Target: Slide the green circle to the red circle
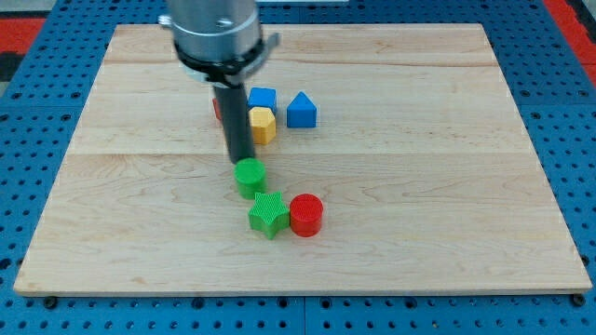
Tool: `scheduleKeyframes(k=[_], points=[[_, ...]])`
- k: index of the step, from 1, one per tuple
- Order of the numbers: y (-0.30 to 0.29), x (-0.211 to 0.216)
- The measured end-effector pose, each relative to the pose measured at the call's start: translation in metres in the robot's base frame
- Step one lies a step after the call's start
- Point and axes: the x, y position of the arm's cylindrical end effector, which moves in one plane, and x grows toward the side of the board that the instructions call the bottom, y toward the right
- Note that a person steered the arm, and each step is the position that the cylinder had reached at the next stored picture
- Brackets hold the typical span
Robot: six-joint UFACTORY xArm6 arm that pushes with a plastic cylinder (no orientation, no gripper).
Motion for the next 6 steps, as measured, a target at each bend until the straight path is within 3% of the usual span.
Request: scheduleKeyframes(k=[2, 3, 5, 6], points=[[-0.038, 0.007], [-0.025, 0.027], [0.035, 0.027], [0.022, 0.024]])
